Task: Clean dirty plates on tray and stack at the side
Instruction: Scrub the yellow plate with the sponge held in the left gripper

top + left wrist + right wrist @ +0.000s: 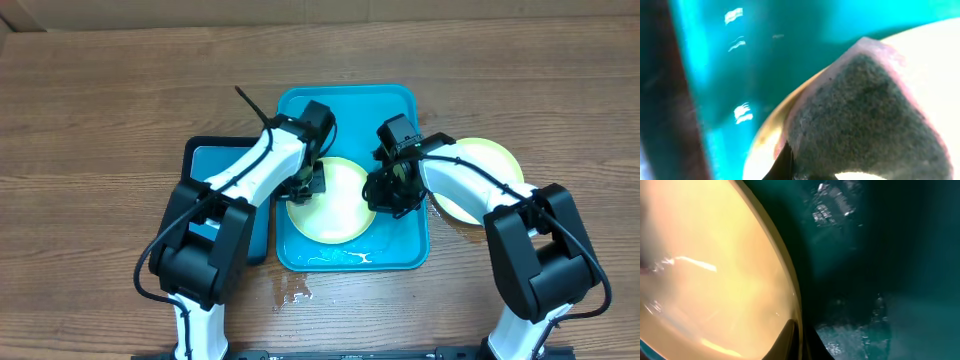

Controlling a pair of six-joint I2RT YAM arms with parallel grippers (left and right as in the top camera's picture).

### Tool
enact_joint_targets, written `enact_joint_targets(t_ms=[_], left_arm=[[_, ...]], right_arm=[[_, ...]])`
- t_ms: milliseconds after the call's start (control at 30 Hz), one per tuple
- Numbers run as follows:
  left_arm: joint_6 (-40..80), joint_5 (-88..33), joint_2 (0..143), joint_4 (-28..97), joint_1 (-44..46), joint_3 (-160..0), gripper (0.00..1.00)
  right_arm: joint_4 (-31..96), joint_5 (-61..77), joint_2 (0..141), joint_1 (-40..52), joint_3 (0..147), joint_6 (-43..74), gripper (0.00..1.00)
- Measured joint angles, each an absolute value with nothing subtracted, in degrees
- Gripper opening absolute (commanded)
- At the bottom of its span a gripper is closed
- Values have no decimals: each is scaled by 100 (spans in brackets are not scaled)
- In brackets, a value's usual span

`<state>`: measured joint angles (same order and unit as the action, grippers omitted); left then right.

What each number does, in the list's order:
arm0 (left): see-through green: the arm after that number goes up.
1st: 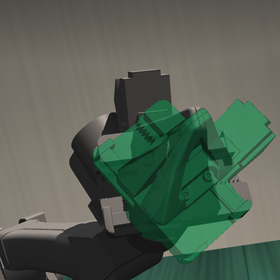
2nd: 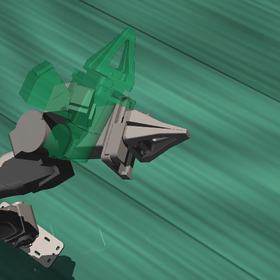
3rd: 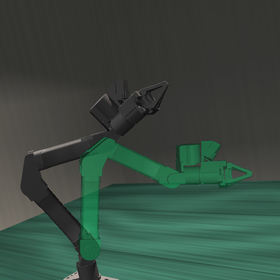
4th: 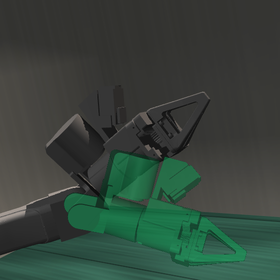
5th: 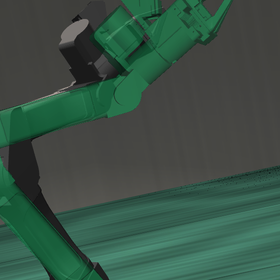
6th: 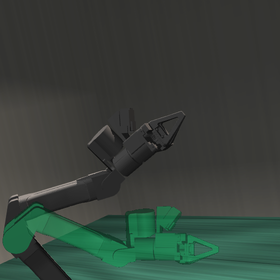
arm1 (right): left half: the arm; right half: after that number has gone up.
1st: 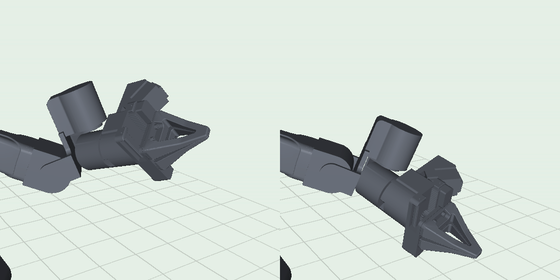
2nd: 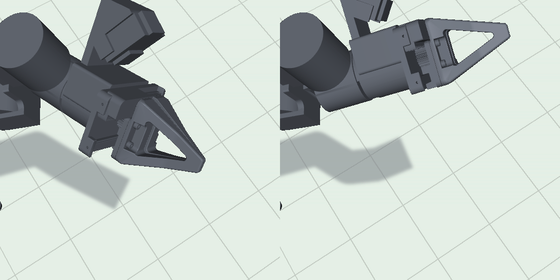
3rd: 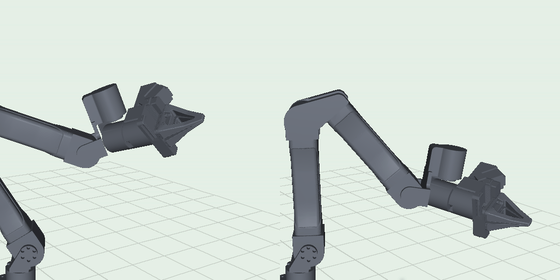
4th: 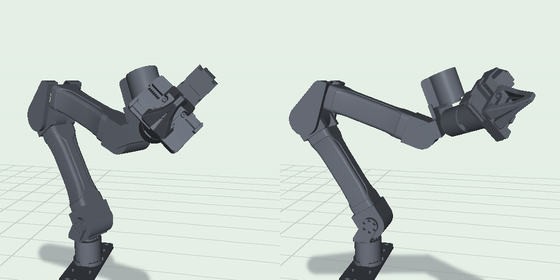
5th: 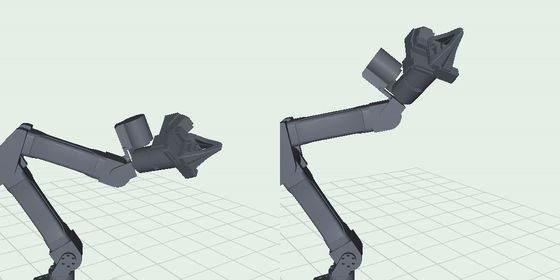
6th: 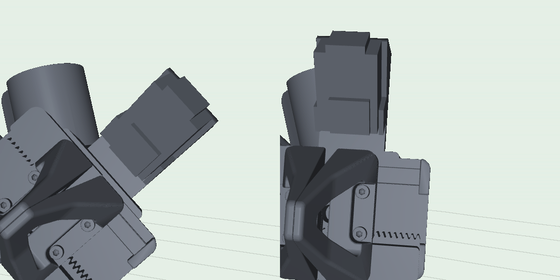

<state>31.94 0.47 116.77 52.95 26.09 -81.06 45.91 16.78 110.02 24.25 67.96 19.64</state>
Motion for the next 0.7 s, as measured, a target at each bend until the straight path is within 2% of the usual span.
enact_joint_targets(t_ms=[167, 367, 567, 700], left_arm=[[3162, -1542, 11837, 4209, 2622, -8110, 4], [3267, -2735, 12136, 3903, 2742, -8191, 4], [3264, -2823, 12147, 4289, 2816, -8230, 4], [3264, -2147, 11955, 5151, 2816, -8235, 4]], right_arm=[[4609, 1616, 11002, 2394, 6814, 1966, 4], [4661, 1555, 11002, 2368, 6814, 1968, 4], [4661, 1566, 11000, 2366, 6814, 1966, 4], [4648, 1584, 11000, 2399, 6816, 1920, 4]])
